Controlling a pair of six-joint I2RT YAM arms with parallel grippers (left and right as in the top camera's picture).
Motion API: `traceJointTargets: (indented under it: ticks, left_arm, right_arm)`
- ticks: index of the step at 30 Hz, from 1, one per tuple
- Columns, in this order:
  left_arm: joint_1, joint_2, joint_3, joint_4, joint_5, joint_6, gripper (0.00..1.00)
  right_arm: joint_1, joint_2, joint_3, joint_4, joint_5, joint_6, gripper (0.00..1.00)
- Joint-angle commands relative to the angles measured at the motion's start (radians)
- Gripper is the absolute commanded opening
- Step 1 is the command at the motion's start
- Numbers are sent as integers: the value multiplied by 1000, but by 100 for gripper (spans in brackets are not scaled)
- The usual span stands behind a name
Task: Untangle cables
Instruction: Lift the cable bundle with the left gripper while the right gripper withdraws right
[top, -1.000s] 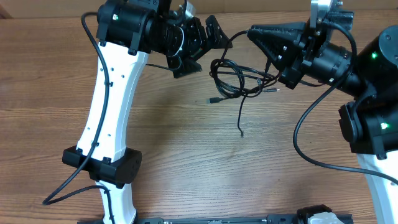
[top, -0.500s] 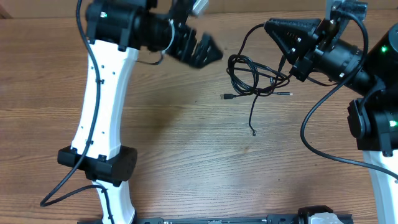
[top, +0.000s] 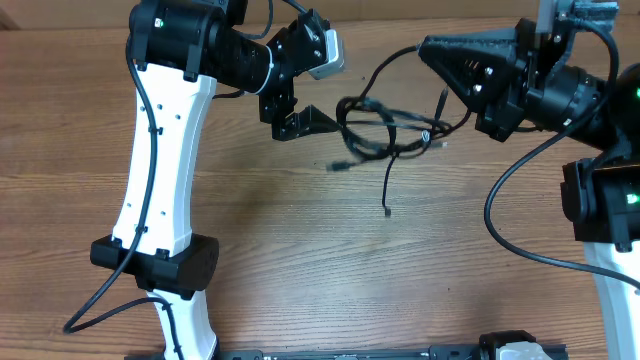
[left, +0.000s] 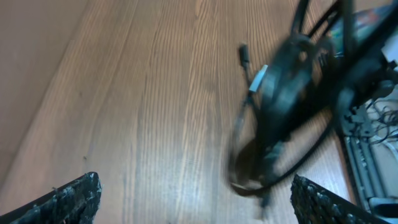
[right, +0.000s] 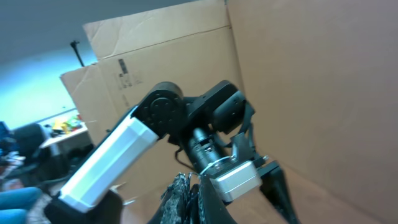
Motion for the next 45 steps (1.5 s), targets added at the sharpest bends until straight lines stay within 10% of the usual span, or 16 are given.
traceJointTargets:
  ticks: [1,18,20,23,24,35,45]
  left_arm:
    - [-5,-32,15,5,66,76,99]
    - [-110,-32,15,-12,164,79,99]
    - [-112,-32,15,-12,161,79,84]
    - [-112,-32,15,-12,159,76,12]
    - [-112,-32,15,-12,156,71,4]
    - [-99,-32,15,-9,155,59,4]
    - [2,-32,15,39,148,-223,4]
  right_arm:
    - [-5,-16,28,15,-38,61,4]
    - [-4,-15,28,123,-29,123,4]
    - [-4,-15,28,123,-26,123,4]
    - [-4,-15,28,123,-26,123,4]
    - [-4,-15,28,123,-26,123,4]
    - [-4,-13,28,97,-22,122,5]
    - [-36,37,27,-217,199,108,37]
